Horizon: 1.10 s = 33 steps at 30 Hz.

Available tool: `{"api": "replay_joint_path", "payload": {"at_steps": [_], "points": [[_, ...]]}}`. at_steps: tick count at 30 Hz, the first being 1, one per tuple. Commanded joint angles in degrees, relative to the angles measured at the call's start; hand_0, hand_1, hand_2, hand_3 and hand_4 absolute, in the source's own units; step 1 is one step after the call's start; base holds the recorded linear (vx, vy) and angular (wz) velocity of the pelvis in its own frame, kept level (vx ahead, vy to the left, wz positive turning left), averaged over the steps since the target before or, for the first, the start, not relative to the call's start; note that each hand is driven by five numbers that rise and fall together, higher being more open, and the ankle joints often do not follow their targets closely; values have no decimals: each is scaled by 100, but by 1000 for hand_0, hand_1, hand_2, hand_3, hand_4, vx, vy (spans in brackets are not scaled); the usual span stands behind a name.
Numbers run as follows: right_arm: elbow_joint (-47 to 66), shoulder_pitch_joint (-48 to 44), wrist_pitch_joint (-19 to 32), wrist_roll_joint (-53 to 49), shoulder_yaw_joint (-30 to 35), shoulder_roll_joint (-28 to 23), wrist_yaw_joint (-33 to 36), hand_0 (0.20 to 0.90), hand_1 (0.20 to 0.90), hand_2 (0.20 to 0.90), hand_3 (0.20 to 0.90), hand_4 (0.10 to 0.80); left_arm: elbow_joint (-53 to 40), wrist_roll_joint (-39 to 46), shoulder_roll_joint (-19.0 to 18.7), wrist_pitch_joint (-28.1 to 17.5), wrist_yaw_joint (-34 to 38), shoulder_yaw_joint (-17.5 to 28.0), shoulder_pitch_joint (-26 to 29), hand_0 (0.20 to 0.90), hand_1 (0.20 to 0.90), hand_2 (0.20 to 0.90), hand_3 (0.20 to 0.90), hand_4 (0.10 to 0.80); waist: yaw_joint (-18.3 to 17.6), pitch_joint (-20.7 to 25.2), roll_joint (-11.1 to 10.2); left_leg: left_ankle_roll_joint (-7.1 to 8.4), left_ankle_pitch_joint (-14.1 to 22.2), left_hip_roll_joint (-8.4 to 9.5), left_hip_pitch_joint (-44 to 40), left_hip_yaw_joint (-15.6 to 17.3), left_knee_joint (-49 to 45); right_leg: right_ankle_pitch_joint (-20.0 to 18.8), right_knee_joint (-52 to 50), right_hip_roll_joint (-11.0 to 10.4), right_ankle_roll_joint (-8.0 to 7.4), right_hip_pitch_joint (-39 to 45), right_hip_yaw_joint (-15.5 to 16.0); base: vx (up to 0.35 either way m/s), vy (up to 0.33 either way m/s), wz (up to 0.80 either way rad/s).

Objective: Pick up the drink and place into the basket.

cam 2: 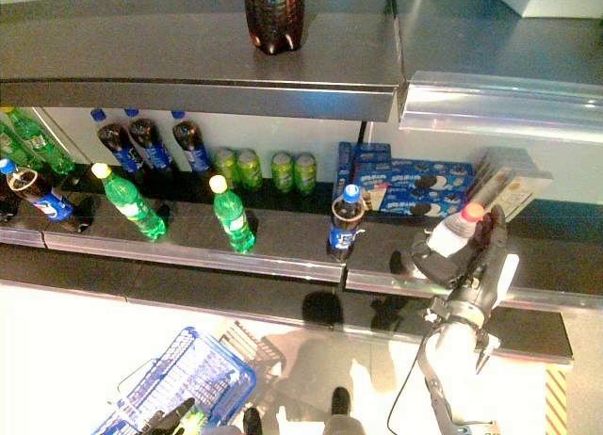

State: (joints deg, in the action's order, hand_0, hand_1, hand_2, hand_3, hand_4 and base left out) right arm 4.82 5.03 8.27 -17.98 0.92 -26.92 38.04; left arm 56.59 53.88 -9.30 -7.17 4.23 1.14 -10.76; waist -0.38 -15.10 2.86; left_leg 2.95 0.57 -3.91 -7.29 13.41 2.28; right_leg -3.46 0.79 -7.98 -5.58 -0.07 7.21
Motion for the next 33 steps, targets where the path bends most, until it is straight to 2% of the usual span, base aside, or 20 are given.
{"api": "replay_joint_path", "payload": {"at_steps": [1,7,12,27,33], "points": [[413,-795,745,362,120,-618,320,900,900,900,900,800,-375,296,104,-313,-273,-181,7,300,300,300,200,100,30,-68,-19,28,427,-54,762,-580,-1261,513,-979,-354,-38,-241,364,-116,-18,2],[226,-1502,781,412,-59,-760,697,900,900,900,900,800,-571,659,28,-357,-256,-439,275,300,300,300,200,100,72,-543,103,36,370,-32,1181,-710,-1506,543,-1171,-374,50,-553,397,-148,-15,-2],[136,-1849,687,401,-168,-849,862,900,900,900,900,800,-628,764,27,-394,-205,-528,410,300,300,300,200,100,77,-744,146,43,312,-36,1392,-735,-1619,531,-1258,-399,77,-715,413,-70,-13,-15],[-477,-3238,725,159,-336,-983,914,900,900,900,900,800,-810,1034,-36,-426,-226,-690,856,300,300,300,200,100,151,-1391,304,34,215,6,2190,-805,-2137,539,-1728,-440,233,-1432,420,-74,-10,0],[-594,-3396,694,-16,-330,-957,738,900,900,900,900,800,-847,999,2,-396,-184,-683,906,300,300,300,200,100,153,-1433,330,31,183,11,2238,-803,-2188,558,-1803,-423,280,-1495,402,-6,4,0]]}}
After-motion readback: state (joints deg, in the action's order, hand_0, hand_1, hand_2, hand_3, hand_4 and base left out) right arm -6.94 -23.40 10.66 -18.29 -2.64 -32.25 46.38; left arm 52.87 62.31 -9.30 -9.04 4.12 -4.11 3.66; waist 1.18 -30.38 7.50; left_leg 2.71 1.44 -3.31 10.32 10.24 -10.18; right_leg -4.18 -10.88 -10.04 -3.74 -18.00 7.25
